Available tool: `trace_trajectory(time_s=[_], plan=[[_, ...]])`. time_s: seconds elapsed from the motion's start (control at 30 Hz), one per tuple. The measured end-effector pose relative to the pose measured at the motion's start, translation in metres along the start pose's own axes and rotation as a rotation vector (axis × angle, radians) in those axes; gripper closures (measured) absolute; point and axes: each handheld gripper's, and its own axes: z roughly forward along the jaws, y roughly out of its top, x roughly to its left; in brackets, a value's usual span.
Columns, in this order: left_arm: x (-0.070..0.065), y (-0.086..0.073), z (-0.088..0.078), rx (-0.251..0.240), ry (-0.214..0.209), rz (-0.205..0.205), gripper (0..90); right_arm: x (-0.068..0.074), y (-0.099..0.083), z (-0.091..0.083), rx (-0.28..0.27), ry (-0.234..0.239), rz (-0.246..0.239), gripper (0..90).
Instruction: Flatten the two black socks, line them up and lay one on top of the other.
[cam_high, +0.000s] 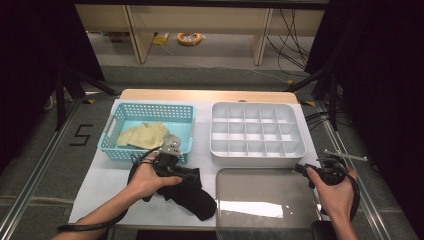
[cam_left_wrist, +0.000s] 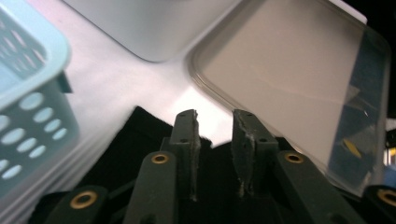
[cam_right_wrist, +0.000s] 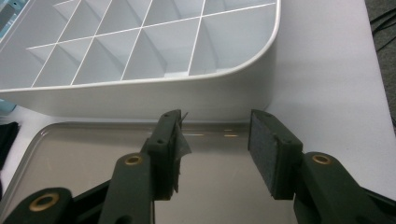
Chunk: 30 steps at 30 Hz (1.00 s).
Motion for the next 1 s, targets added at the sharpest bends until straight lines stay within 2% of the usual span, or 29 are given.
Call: trace_trajectory(time_s=[0.03, 0.13, 0.17, 0.2, 0.23, 0.27, 0.3, 0.33, 0.4, 0.43, 0.47, 0.5, 0.53, 0.57, 0.63, 0.67, 0.7, 0.73, 0.77, 0.83, 0.87, 0.9, 0.93, 0.97, 1.0], plan=[[-0.002, -0.001, 0.0, 0.005, 0.001, 0.007, 69.5, 0.0, 0.0, 0.0, 0.002, 0.003, 0.001, 55.4], [-0.009, -0.009, -0.001, 0.051, -0.017, 0.04, 70.7, -0.001, 0.0, -0.002, 0.013, -0.046, -0.015, 55.4], [-0.011, -0.012, 0.0, 0.071, -0.017, 0.053, 70.8, -0.002, 0.001, -0.003, 0.006, -0.037, -0.023, 55.4], [-0.013, -0.018, 0.003, 0.098, -0.032, 0.045, 70.8, -0.001, 0.001, -0.004, 0.019, -0.043, -0.006, 55.4], [-0.014, -0.02, 0.005, 0.13, -0.026, 0.04, 70.7, -0.001, 0.0, -0.001, 0.019, -0.013, 0.01, 55.4], [-0.014, -0.024, 0.008, 0.144, -0.037, 0.029, 70.5, -0.001, 0.0, 0.001, 0.001, 0.007, 0.003, 55.4], [-0.015, -0.027, 0.011, 0.157, -0.038, 0.034, 69.6, 0.0, 0.0, 0.0, 0.011, 0.002, 0.012, 55.4], [-0.015, -0.029, 0.013, 0.175, -0.031, 0.042, 68.0, -0.001, 0.0, 0.0, 0.009, -0.015, -0.002, 55.3], [-0.016, -0.033, 0.019, 0.171, -0.046, 0.044, 65.1, -0.001, 0.0, 0.0, 0.009, -0.013, -0.001, 55.3], [-0.017, -0.034, 0.02, 0.175, -0.044, 0.052, 64.2, 0.001, 0.0, 0.001, 0.015, -0.008, 0.034, 55.3], [-0.018, -0.034, 0.022, 0.183, -0.042, 0.069, 63.0, -0.002, 0.0, 0.001, 0.002, -0.013, -0.011, 55.3], [-0.019, -0.035, 0.024, 0.192, -0.041, 0.088, 61.2, -0.003, 0.0, 0.001, 0.003, -0.015, -0.013, 55.2], [-0.02, -0.036, 0.025, 0.2, -0.039, 0.089, 58.9, -0.003, 0.0, 0.001, 0.003, -0.018, -0.013, 55.3], [-0.02, -0.037, 0.028, 0.202, -0.041, 0.097, 57.5, 0.0, -0.001, 0.001, 0.016, -0.013, 0.037, 55.2], [-0.02, -0.038, 0.03, 0.218, -0.035, 0.127, 55.6, 0.0, 0.0, 0.0, 0.019, -0.013, 0.038, 55.2], [-0.021, -0.038, 0.031, 0.214, -0.032, 0.133, 55.2, -0.003, 0.0, 0.001, 0.002, -0.012, -0.01, 55.2], [-0.021, -0.038, 0.031, 0.212, -0.038, 0.141, 54.5, -0.003, 0.0, 0.001, 0.002, -0.014, -0.013, 55.2], [-0.022, -0.038, 0.031, 0.216, -0.03, 0.148, 54.4, 0.0, -0.001, 0.0, 0.016, -0.009, 0.037, 55.2], [-0.023, -0.038, 0.032, 0.21, -0.03, 0.151, 54.4, 0.0, -0.001, 0.0, 0.021, -0.011, 0.046, 55.2], [-0.025, -0.038, 0.031, 0.23, -0.003, 0.209, 54.9, 0.0, -0.001, 0.0, 0.022, -0.011, 0.047, 55.2], [-0.026, -0.038, 0.031, 0.233, 0.009, 0.235, 56.6, 0.0, -0.001, 0.0, 0.018, -0.011, 0.04, 55.2], [-0.028, -0.038, 0.032, 0.235, 0.021, 0.254, 58.8, -0.003, 0.0, 0.001, 0.002, -0.014, -0.015, 55.2], [-0.03, -0.039, 0.032, 0.234, 0.029, 0.252, 60.9, -0.003, 0.0, 0.001, 0.004, -0.014, -0.011, 55.2], [-0.031, -0.039, 0.033, 0.238, 0.044, 0.282, 63.2, -0.003, 0.0, 0.001, 0.004, -0.015, -0.011, 55.2], [-0.031, -0.038, 0.033, 0.239, 0.051, 0.292, 65.4, -0.003, 0.0, 0.002, -0.003, -0.021, -0.016, 55.2]])
